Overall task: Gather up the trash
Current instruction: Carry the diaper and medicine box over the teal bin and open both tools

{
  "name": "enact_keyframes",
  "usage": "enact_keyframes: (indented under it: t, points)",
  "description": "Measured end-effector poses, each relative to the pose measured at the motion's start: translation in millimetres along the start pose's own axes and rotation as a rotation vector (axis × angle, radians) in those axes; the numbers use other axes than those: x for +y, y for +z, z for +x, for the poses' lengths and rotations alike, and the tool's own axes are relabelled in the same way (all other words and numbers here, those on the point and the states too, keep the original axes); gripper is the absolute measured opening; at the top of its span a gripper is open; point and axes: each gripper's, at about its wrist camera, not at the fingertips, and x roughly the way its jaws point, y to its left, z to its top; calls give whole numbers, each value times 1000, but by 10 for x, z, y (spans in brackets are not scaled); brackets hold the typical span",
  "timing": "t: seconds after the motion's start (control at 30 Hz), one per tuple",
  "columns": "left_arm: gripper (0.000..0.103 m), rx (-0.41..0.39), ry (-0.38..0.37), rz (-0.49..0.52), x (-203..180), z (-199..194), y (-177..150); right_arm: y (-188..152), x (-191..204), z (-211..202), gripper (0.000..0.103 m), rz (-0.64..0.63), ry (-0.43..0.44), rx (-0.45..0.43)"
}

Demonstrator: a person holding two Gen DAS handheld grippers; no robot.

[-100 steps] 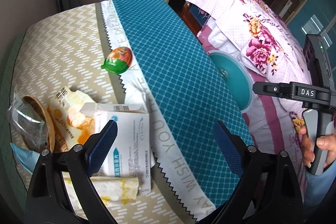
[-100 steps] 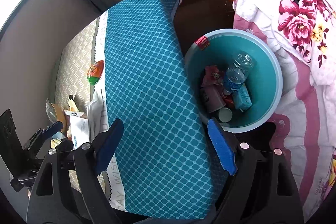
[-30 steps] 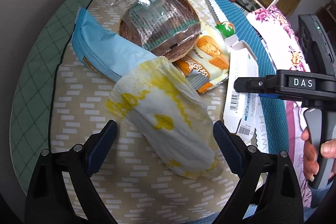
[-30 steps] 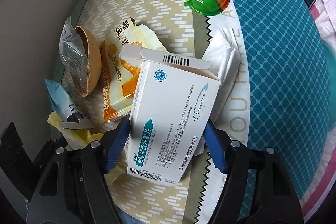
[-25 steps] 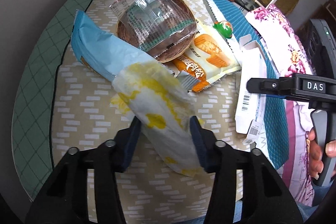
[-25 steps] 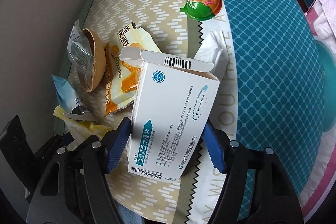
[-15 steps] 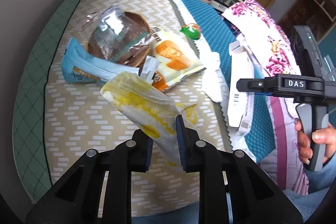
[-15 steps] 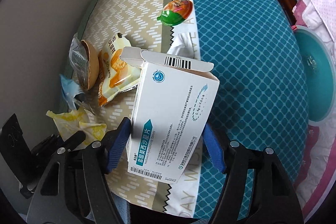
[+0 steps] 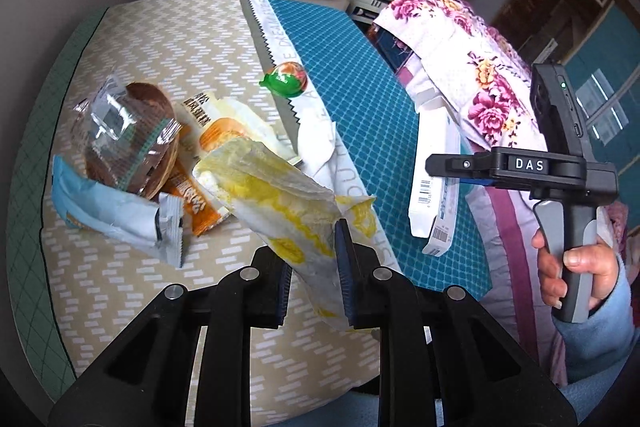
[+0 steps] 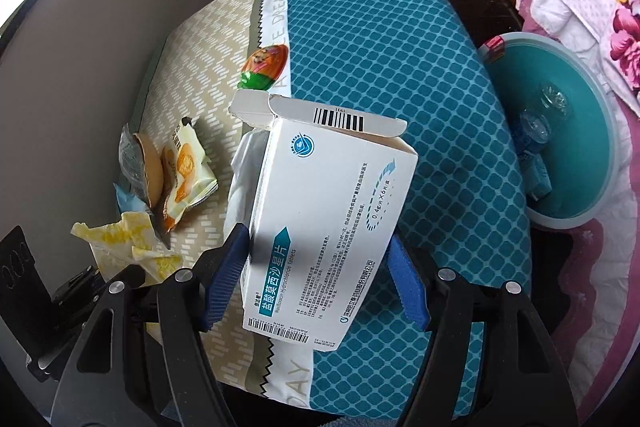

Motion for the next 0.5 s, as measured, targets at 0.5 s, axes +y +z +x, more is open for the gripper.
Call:
enact_keyframes:
  t: [0.5]
  points:
    - [21, 26, -20, 226, -1126, 626, 713, 278, -842, -514, 65, 106, -61, -138]
